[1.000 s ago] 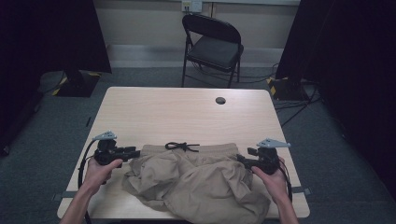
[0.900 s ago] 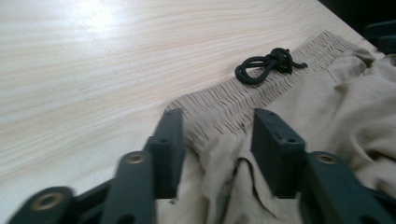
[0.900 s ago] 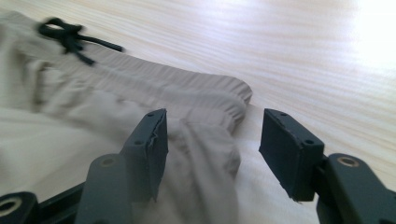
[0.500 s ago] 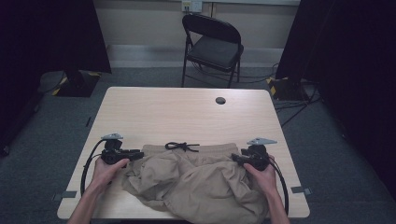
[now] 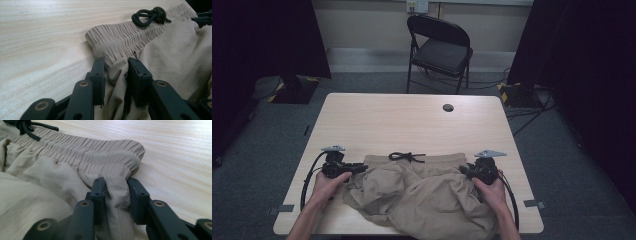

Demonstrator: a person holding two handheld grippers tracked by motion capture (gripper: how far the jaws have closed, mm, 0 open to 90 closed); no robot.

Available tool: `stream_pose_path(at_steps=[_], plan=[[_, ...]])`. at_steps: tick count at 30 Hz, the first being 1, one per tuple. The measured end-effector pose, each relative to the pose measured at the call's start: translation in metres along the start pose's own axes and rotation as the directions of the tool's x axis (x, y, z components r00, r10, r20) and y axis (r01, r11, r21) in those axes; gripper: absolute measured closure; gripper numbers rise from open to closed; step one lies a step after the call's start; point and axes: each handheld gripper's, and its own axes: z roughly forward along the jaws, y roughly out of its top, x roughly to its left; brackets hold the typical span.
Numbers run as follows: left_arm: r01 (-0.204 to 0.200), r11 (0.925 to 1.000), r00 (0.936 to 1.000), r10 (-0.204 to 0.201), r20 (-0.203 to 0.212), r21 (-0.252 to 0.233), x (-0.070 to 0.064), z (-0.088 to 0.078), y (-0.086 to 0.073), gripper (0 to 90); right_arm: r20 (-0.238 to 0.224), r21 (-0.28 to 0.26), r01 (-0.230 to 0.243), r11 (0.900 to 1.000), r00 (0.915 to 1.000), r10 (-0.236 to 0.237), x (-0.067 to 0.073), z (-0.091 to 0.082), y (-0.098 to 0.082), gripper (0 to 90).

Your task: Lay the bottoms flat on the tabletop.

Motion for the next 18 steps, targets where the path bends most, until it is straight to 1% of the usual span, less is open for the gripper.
stream_pose_path(at_steps=[1, 2, 3, 4, 5, 6, 8, 9, 10, 12, 13, 14, 15, 16, 17, 18], plan=[[0.000, 1.0000, 1.0000, 0.000, 0.000, 0.000, 0.000, 0.000, 0.000, 69.0, -0.007, 0.001, -0.005, 1.000, 1.0000, 0.005, 0.000, 0.000, 0.000, 73.0], [-0.008, 1.0000, 1.0000, 0.008, 0.004, 0.005, 0.000, 0.001, -0.001, 72.0, -0.013, 0.002, -0.002, 1.000, 0.9999, 0.002, 0.000, 0.000, -0.001, 75.3], [-0.003, 1.0000, 0.9999, 0.003, 0.013, 0.005, 0.000, 0.001, -0.001, 73.9, -0.012, 0.001, -0.001, 1.000, 0.9999, 0.001, 0.000, 0.000, -0.001, 77.5], [-0.003, 1.0000, 0.9999, 0.003, 0.013, 0.005, 0.000, 0.001, -0.001, 77.2, -0.012, 0.001, -0.001, 1.000, 0.9999, 0.001, 0.000, 0.000, -0.001, 77.5], [-0.001, 1.0000, 0.9999, 0.001, 0.012, 0.003, 0.001, 0.001, -0.002, 77.2, -0.015, 0.001, -0.002, 1.000, 0.9999, 0.002, 0.001, 0.000, -0.001, 79.2], [0.011, 0.9999, 0.9998, -0.011, 0.018, 0.000, 0.002, 0.002, -0.003, 81.9, -0.013, -0.006, 0.002, 1.000, 0.9999, -0.003, 0.002, -0.001, 0.000, 81.2], [0.007, 1.0000, 0.9999, -0.007, 0.014, 0.003, 0.001, 0.002, -0.002, 82.6, -0.013, -0.012, 0.002, 1.000, 0.9999, -0.003, 0.002, -0.001, 0.000, 81.8], [-0.002, 1.0000, 0.9999, 0.002, 0.016, 0.002, 0.001, 0.002, -0.002, 83.0, -0.013, -0.017, -0.003, 1.000, 0.9999, 0.003, 0.002, -0.002, 0.000, 82.4], [-0.006, 0.9999, 0.9998, 0.007, 0.018, -0.010, 0.001, 0.001, -0.002, 83.4, -0.023, -0.031, -0.010, 0.999, 0.9997, 0.009, 0.001, -0.004, 0.001, 83.1], [-0.001, 0.9996, 0.9998, 0.002, 0.022, -0.029, 0.000, -0.001, -0.001, 83.5, -0.027, -0.048, -0.019, 0.999, 0.9995, 0.018, 0.001, -0.006, 0.002, 83.6], [-0.001, 0.9996, 0.9998, 0.002, 0.022, -0.029, 0.000, -0.001, -0.001, 83.5, -0.033, -0.064, -0.033, 0.997, 0.9990, 0.031, 0.001, -0.007, 0.003, 84.0], [-0.006, 0.9988, 0.9999, 0.006, 0.010, -0.049, -0.002, -0.003, 0.001, 83.5, -0.035, -0.077, -0.039, 0.996, 0.9987, 0.036, 0.001, -0.009, 0.004, 84.3], [-0.006, 0.9988, 0.9999, 0.006, 0.010, -0.049, -0.002, -0.003, 0.001, 83.6, -0.035, -0.077, -0.039, 0.996, 0.9987, 0.036, 0.001, -0.009, 0.004, 84.3], [-0.010, 0.9978, 0.9999, 0.010, 0.009, -0.065, -0.004, -0.004, 0.002, 83.8, -0.039, -0.102, -0.038, 0.994, 0.9987, 0.034, 0.003, -0.013, 0.008, 84.6], [-0.018, 0.9971, 0.9998, 0.018, 0.007, -0.074, -0.005, -0.005, 0.003, 83.8, -0.039, -0.102, -0.038, 0.994, 0.9987, 0.034, 0.003, -0.013, 0.008, 84.6], [-0.029, 0.9944, 0.9994, 0.030, 0.014, -0.102, -0.008, -0.010, 0.006, 84.0, -0.044, -0.127, -0.032, 0.991, 0.9987, 0.027, 0.005, -0.019, 0.014, 85.0]])
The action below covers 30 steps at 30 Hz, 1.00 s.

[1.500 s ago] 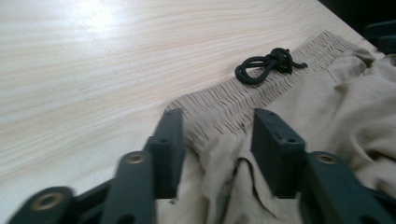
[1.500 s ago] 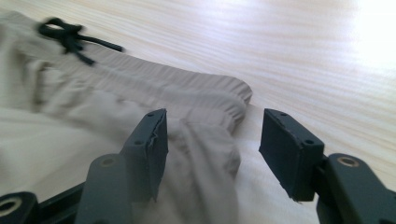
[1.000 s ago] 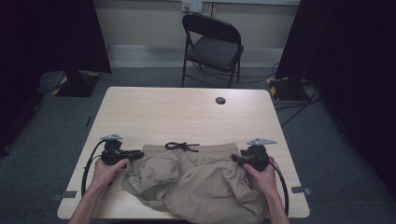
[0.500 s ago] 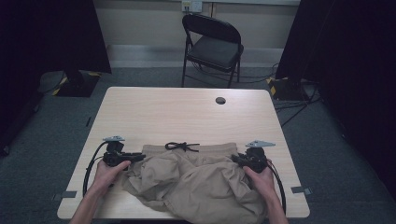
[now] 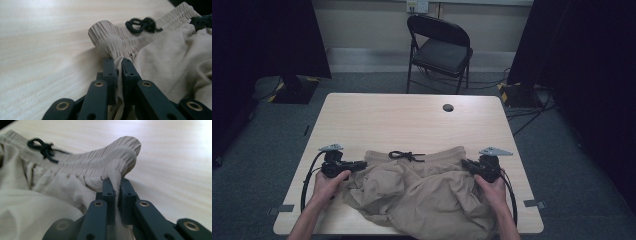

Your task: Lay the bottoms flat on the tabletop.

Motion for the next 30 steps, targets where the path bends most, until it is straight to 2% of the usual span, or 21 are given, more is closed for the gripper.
stream_pose_path(at_steps=[2, 4, 5, 6, 9, 11, 13, 15, 18, 20, 21, 23, 24, 26, 27, 28, 30], plan=[[-0.005, 0.9994, 1.0000, 0.005, 0.005, -0.034, -0.002, -0.005, 0.005, 84.2, -0.008, -0.025, 0.007, 1.000, 0.9999, -0.007, 0.002, -0.005, 0.006, 85.3], [-0.026, 0.9980, 0.9997, 0.025, -0.006, -0.057, -0.006, -0.009, 0.011, 84.3, -0.012, -0.057, 0.012, 0.998, 0.9998, -0.012, 0.004, -0.012, 0.013, 85.4], [-0.026, 0.9980, 0.9997, 0.025, -0.006, -0.057, -0.006, -0.009, 0.011, 84.4, -0.012, -0.057, 0.012, 0.998, 0.9998, -0.012, 0.004, -0.012, 0.013, 85.4], [-0.029, 0.9947, 0.9995, 0.029, 0.007, -0.098, -0.009, -0.014, 0.017, 84.4, -0.017, -0.093, 0.020, 0.995, 0.9996, -0.022, 0.007, -0.016, 0.022, 85.6], [-0.044, 0.9923, 0.9990, 0.045, 0.000, -0.116, -0.013, -0.020, 0.023, 84.5, -0.013, -0.110, 0.027, 0.994, 0.9995, -0.029, 0.008, -0.018, 0.029, 85.7], [-0.062, 0.9871, 0.9980, 0.062, -0.006, -0.147, -0.017, -0.028, 0.032, 84.5, -0.009, -0.130, 0.039, 0.991, 0.9991, -0.040, 0.010, -0.022, 0.041, 85.7], [-0.069, 0.9853, 0.9976, 0.068, -0.008, -0.156, -0.018, -0.031, 0.036, 84.5, -0.008, -0.139, 0.042, 0.989, 0.9990, -0.044, 0.010, -0.023, 0.044, 85.7], [-0.090, 0.9774, 0.9959, 0.090, -0.009, -0.191, -0.024, -0.040, 0.046, 84.5, -0.009, -0.171, 0.046, 0.984, 0.9988, -0.048, 0.011, -0.031, 0.055, 85.8], [-0.107, 0.9734, 0.9942, 0.107, -0.013, -0.203, -0.028, -0.044, 0.054, 84.5, -0.007, -0.192, 0.053, 0.980, 0.9984, -0.056, 0.013, -0.036, 0.063, 85.7], [-0.127, 0.9649, 0.9917, 0.128, -0.014, -0.230, -0.034, -0.052, 0.067, 84.5, -0.001, -0.220, 0.068, 0.973, 0.9976, -0.070, 0.015, -0.045, 0.078, 85.8], [-0.127, 0.9649, 0.9917, 0.128, -0.014, -0.230, -0.034, -0.052, 0.067, 84.5, -0.002, -0.227, 0.074, 0.971, 0.9971, -0.076, 0.015, -0.047, 0.082, 85.8], [-0.141, 0.9562, 0.9897, 0.142, -0.015, -0.256, -0.038, -0.059, 0.078, 84.5, 0.000, -0.235, 0.076, 0.969, 0.9970, -0.078, 0.016, -0.050, 0.087, 85.8], [-0.147, 0.9517, 0.9888, 0.149, -0.016, -0.269, -0.040, -0.063, 0.084, 84.5, 0.002, -0.264, 0.086, 0.961, 0.9960, -0.089, 0.019, -0.057, 0.100, 85.8], [-0.162, 0.9439, 0.9865, 0.162, -0.022, -0.288, -0.043, -0.070, 0.095, 84.5, 0.005, -0.275, 0.096, 0.957, 0.9951, -0.098, 0.020, -0.059, 0.105, 85.8], [-0.168, 0.9372, 0.9854, 0.168, -0.026, -0.306, -0.047, -0.075, 0.102, 84.5, 0.005, -0.289, 0.101, 0.952, 0.9946, -0.104, 0.022, -0.062, 0.111, 85.8], [-0.186, 0.9276, 0.9820, 0.186, -0.032, -0.324, -0.052, -0.084, 0.113, 84.6, 0.012, -0.314, 0.118, 0.942, 0.9927, -0.120, 0.026, -0.067, 0.126, 85.8], [-0.211, 0.9164, 0.9769, 0.210, -0.041, -0.340, -0.057, -0.093, 0.125, 84.6, 0.015, -0.330, 0.131, 0.935, 0.9909, -0.134, 0.028, -0.071, 0.138, 85.8]])
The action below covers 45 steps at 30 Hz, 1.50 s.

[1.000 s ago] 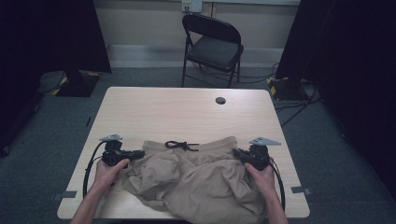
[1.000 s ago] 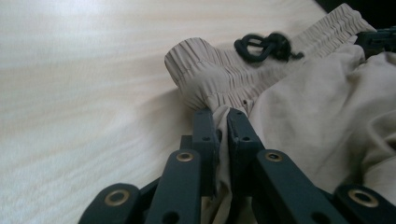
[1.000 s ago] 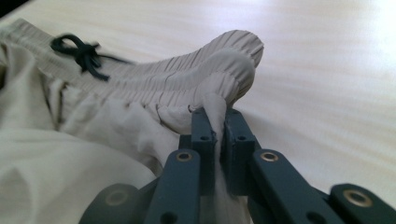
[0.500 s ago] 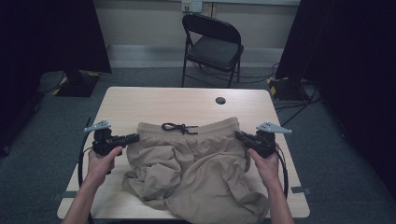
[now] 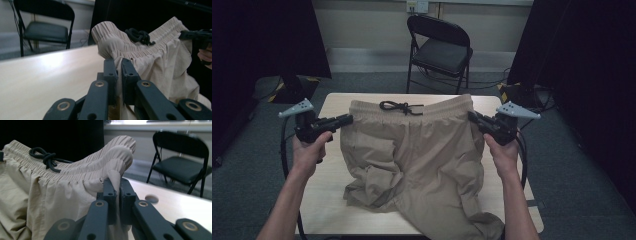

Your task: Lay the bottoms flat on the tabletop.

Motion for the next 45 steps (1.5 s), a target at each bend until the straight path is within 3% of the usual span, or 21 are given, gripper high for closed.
stream_pose_path(at_steps=[1, 2, 5, 6, 13, 14, 17, 19, 20, 21, 22, 24, 26, 27, 29, 34, 39, 43, 44, 45], plan=[[0.000, 1.0000, 1.0000, 0.000, 0.000, 0.000, 0.000, 0.000, 0.000, 84.6, 0.003, -0.010, 0.004, 1.000, 1.0000, -0.004, 0.000, 0.001, 0.007, 85.8], [-0.013, 0.9997, 0.9999, 0.013, 0.000, -0.019, 0.000, -0.003, 0.013, 84.6, 0.005, -0.017, 0.008, 1.000, 1.0000, -0.008, 0.000, 0.002, 0.013, 85.8], [-0.017, 0.9995, 0.9998, 0.017, -0.006, -0.028, 0.003, -0.003, 0.025, 84.6, 0.007, -0.027, 0.012, 1.000, 0.9999, -0.012, -0.002, 0.005, 0.023, 85.8], [-0.023, 0.9993, 0.9996, 0.023, -0.016, -0.028, 0.007, -0.001, 0.036, 84.7, 0.008, -0.032, 0.012, 0.999, 0.9999, -0.012, -0.003, 0.012, 0.032, 85.8], [-0.042, 0.9983, 0.9990, 0.041, -0.019, -0.040, 0.018, 0.012, 0.066, 84.7, 0.032, -0.026, 0.026, 0.999, 0.9992, -0.025, -0.015, 0.028, 0.056, 85.8], [-0.049, 0.9975, 0.9984, 0.047, -0.029, -0.051, 0.026, 0.018, 0.076, 84.7, 0.037, -0.032, 0.030, 0.999, 0.9989, -0.029, -0.021, 0.035, 0.068, 85.8], [-0.044, 0.9977, 0.9973, 0.041, -0.062, -0.051, 0.042, 0.034, 0.082, 84.4, 0.050, -0.033, 0.012, 0.999, 0.9987, -0.010, -0.031, 0.049, 0.077, 85.6], [-0.006, 0.9991, 0.9952, 0.002, -0.098, -0.043, 0.052, 0.047, 0.077, 79.4, 0.074, -0.002, -0.004, 1.000, 0.9973, 0.004, -0.040, 0.065, 0.077, 80.4], [-0.006, 0.9991, 0.9952, 0.002, -0.098, -0.043, 0.052, 0.047, 0.077, 72.1, 0.074, -0.002, -0.004, 1.000, 0.9973, 0.004, -0.040, 0.065, 0.077, 80.4], [0.020, 0.9991, 0.9934, -0.024, -0.112, -0.037, 0.058, 0.053, 0.072, 68.9, 0.150, 0.054, -0.025, 0.998, 0.9886, 0.017, -0.049, 0.082, 0.071, 61.1], [0.027, 0.9992, 0.9931, -0.030, -0.113, -0.028, 0.059, 0.056, 0.069, 68.9, 0.150, 0.054, -0.025, 0.998, 0.9886, 0.017, -0.049, 0.082, 0.071, 61.1], [0.016, 0.9996, 0.9922, -0.013, -0.124, 0.023, 0.060, 0.063, 0.057, 63.4, 0.178, 0.089, -0.066, 0.994, 0.9827, 0.049, -0.059, 0.093, 0.058, 51.7], [0.018, 0.9994, 0.9934, -0.014, -0.114, 0.030, 0.061, 0.064, 0.053, 63.9, 0.180, 0.099, -0.070, 0.993, 0.9824, 0.051, -0.060, 0.094, 0.053, 51.6], [0.035, 0.9989, 0.9944, -0.032, -0.100, 0.031, 0.061, 0.065, 0.046, 63.9, 0.167, 0.123, -0.072, 0.990, 0.9846, 0.051, -0.060, 0.095, 0.043, 49.9], [0.040, 0.9987, 0.9956, -0.038, -0.086, 0.032, 0.060, 0.064, 0.040, 64.6, 0.162, 0.121, -0.077, 0.990, 0.9852, 0.057, -0.059, 0.093, 0.036, 49.5], [0.035, 0.9980, 0.9977, -0.032, -0.060, 0.052, 0.052, 0.063, 0.026, 65.1, 0.140, 0.128, -0.079, 0.989, 0.9883, 0.060, -0.049, 0.087, 0.021, 48.4], [0.024, 0.9969, 0.9997, -0.023, -0.006, 0.075, 0.039, 0.054, 0.000, 67.1, 0.091, 0.143, -0.079, 0.987, 0.9936, 0.067, -0.028, 0.076, -0.006, 46.1], [0.021, 0.9967, 0.9997, -0.022, 0.008, 0.079, 0.034, 0.047, -0.013, 68.1, 0.070, 0.160, -0.064, 0.985, 0.9961, 0.054, -0.017, 0.070, -0.019, 45.8], [0.019, 0.9963, 0.9997, -0.021, 0.014, 0.084, 0.031, 0.044, -0.018, 68.1, 0.057, 0.166, -0.059, 0.984, 0.9971, 0.051, -0.014, 0.068, -0.023, 46.5], [0.004, 0.9956, 0.9996, -0.007, 0.028, 0.094, 0.026, 0.040, -0.026, 68.6, 0.033, 0.160, -0.052, 0.986, 0.9983, 0.048, -0.008, 0.065, -0.030, 54.0]])
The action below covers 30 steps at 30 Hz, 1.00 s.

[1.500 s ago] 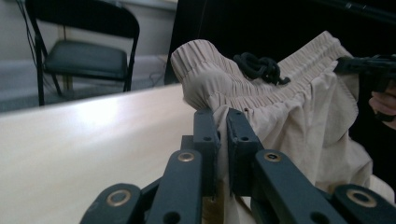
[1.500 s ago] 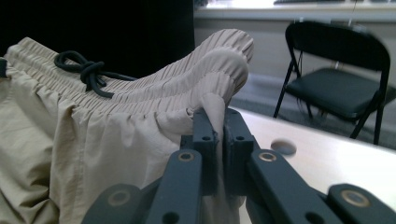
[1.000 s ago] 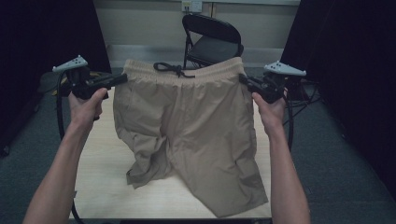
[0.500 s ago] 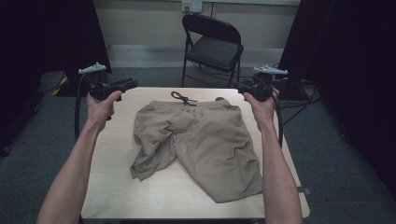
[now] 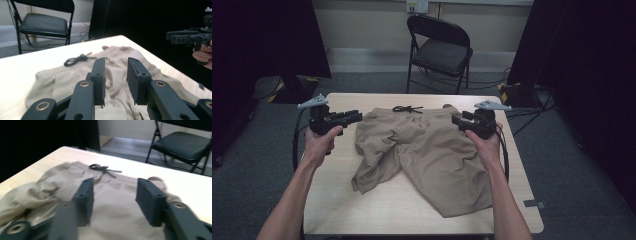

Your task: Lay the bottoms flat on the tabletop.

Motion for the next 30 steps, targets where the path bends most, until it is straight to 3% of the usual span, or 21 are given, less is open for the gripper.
stream_pose_path(at_steps=[4, 8, 9, 10, 12, 13, 14, 15, 16, 17, 20, 22, 24, 26, 27, 28, 29, 30], plan=[[-0.025, 0.9991, 0.9997, 0.025, 0.001, 0.033, -0.012, -0.004, -0.019, 69.4, -0.058, -0.002, 0.017, 1.000, 0.9982, -0.017, 0.013, -0.003, -0.013, 64.2], [0.008, 0.9986, 0.9999, -0.008, 0.012, 0.053, -0.018, -0.007, -0.034, 71.3, -0.089, 0.001, 0.033, 0.999, 0.9955, -0.033, 0.028, -0.002, -0.022, 67.3], [0.011, 0.9973, 0.9998, -0.012, 0.013, 0.072, -0.022, -0.009, -0.046, 71.4, -0.111, 0.017, 0.052, 0.999, 0.9926, -0.049, 0.040, 0.001, -0.029, 67.8], [0.011, 0.9973, 0.9998, -0.012, 0.013, 0.072, -0.022, -0.009, -0.046, 71.4, -0.111, 0.017, 0.052, 0.999, 0.9926, -0.049, 0.040, 0.001, -0.029, 67.8], [0.005, 0.9941, 1.0000, -0.006, 0.007, 0.108, -0.028, -0.009, -0.061, 70.5, -0.157, 0.042, 0.082, 0.996, 0.9847, -0.075, 0.062, 0.008, -0.041, 69.1], [0.031, 0.9931, 0.9994, -0.033, 0.012, 0.113, -0.030, -0.010, -0.073, 69.8, -0.165, 0.047, 0.088, 0.995, 0.9831, -0.079, 0.066, 0.010, -0.044, 69.5], [0.031, 0.9931, 0.9994, -0.033, 0.012, 0.113, -0.030, -0.010, -0.073, 68.6, -0.165, 0.047, 0.088, 0.995, 0.9831, -0.079, 0.066, 0.010, -0.044, 69.5], [0.046, 0.9886, 0.9988, -0.048, 0.010, 0.144, -0.033, -0.010, -0.086, 67.0, -0.201, 0.051, 0.083, 0.995, 0.9770, -0.071, 0.079, 0.017, -0.052, 70.4], [0.046, 0.9886, 0.9988, -0.048, 0.010, 0.144, -0.033, -0.010, -0.086, 64.5, -0.212, 0.055, 0.083, 0.995, 0.9748, -0.069, 0.083, 0.020, -0.055, 70.6], [0.040, 0.9841, 0.9992, -0.040, -0.002, 0.173, -0.036, -0.010, -0.099, 60.5, -0.227, 0.063, 0.084, 0.994, 0.9716, -0.068, 0.090, 0.025, -0.058, 70.7], [0.059, 0.9785, 0.9982, -0.058, -0.014, 0.197, -0.037, -0.009, -0.109, 50.6, -0.276, 0.092, 0.105, 0.990, 0.9581, -0.076, 0.111, 0.040, -0.071, 70.9], [0.076, 0.9735, 0.9966, -0.081, 0.014, 0.216, -0.035, -0.006, -0.118, 46.9, -0.303, 0.109, 0.107, 0.988, 0.9504, -0.070, 0.124, 0.051, -0.078, 70.0], [0.046, 0.9621, 0.9987, -0.051, 0.008, 0.269, -0.038, -0.001, -0.123, 42.1, -0.328, 0.123, 0.105, 0.987, 0.9426, -0.060, 0.137, 0.061, -0.085, 67.5], [0.035, 0.9606, 0.9993, -0.038, 0.005, 0.276, -0.039, 0.001, -0.126, 38.9, -0.348, 0.142, 0.129, 0.981, 0.9346, -0.072, 0.150, 0.070, -0.092, 63.8], [0.036, 0.9544, 0.9993, -0.036, -0.004, 0.296, -0.040, 0.006, -0.132, 38.1, -0.359, 0.155, 0.138, 0.978, 0.9305, -0.075, 0.155, 0.075, -0.094, 60.5], [0.036, 0.9544, 0.9993, -0.036, -0.004, 0.296, -0.040, 0.006, -0.132, 38.7, -0.359, 0.155, 0.138, 0.978, 0.9305, -0.075, 0.155, 0.075, -0.094, 60.5], [0.033, 0.9457, 0.9991, -0.023, -0.035, 0.323, -0.039, 0.010, -0.136, 41.8, -0.379, 0.179, 0.155, 0.972, 0.9220, -0.077, 0.166, 0.084, -0.101, 56.9], [0.033, 0.9457, 0.9991, -0.023, -0.035, 0.323, -0.039, 0.010, -0.136, 48.7, -0.382, 0.189, 0.160, 0.969, 0.9208, -0.077, 0.168, 0.087, -0.103, 55.4]])
